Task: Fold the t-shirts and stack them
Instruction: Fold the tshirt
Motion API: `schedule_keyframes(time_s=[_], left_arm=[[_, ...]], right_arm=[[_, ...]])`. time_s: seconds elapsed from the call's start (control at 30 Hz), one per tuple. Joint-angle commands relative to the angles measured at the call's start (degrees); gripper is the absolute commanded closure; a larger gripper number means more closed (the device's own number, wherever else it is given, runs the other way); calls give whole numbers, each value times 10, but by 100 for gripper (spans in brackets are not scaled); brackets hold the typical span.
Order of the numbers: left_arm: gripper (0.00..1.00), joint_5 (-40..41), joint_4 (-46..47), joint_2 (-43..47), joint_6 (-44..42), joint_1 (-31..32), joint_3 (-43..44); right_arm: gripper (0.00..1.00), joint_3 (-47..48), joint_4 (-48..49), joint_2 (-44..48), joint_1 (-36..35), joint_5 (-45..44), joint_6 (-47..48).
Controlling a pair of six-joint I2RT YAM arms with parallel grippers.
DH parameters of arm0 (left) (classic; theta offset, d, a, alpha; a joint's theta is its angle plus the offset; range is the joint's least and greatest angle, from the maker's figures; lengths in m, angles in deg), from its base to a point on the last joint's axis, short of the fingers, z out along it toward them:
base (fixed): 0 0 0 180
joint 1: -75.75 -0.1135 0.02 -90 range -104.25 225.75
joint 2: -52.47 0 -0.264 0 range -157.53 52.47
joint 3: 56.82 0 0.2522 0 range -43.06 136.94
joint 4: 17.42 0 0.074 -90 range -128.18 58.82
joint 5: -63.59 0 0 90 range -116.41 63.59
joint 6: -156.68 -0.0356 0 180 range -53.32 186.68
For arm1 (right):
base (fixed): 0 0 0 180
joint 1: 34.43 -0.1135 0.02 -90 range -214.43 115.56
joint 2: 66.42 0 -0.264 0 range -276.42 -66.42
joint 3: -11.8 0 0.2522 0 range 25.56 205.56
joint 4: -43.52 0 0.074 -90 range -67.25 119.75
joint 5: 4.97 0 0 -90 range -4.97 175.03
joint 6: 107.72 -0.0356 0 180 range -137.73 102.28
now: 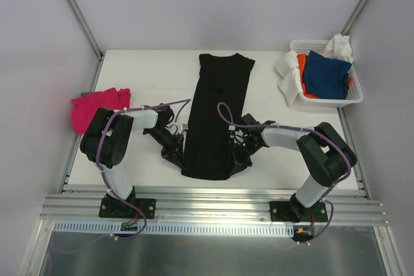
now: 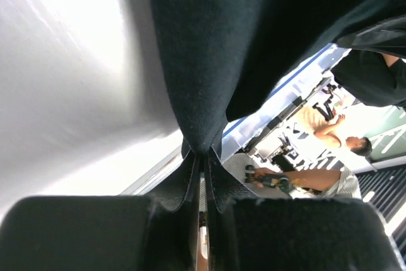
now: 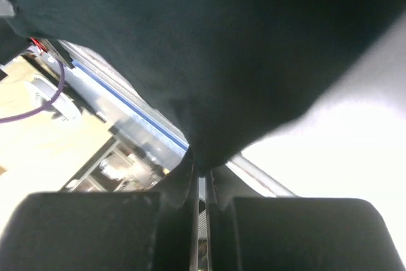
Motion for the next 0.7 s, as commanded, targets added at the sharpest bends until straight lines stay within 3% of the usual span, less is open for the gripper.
schedule_keyframes(time_s=[0.0,0.17,0.33,0.67], left_arm=[[100,-3,-21,34,-23,6,32],[100,6,-71,43,-55,13,97],[100,20,-97,43,-77,22,173],[100,54,-129,-96,-103,8,460]], right_arm=[[99,29,-63,71,17,-42,55],[99,76,-173,141,67,-73,150],[99,138,-231,137,145,-85,188],[99,242,-147,63,208,-109,197]])
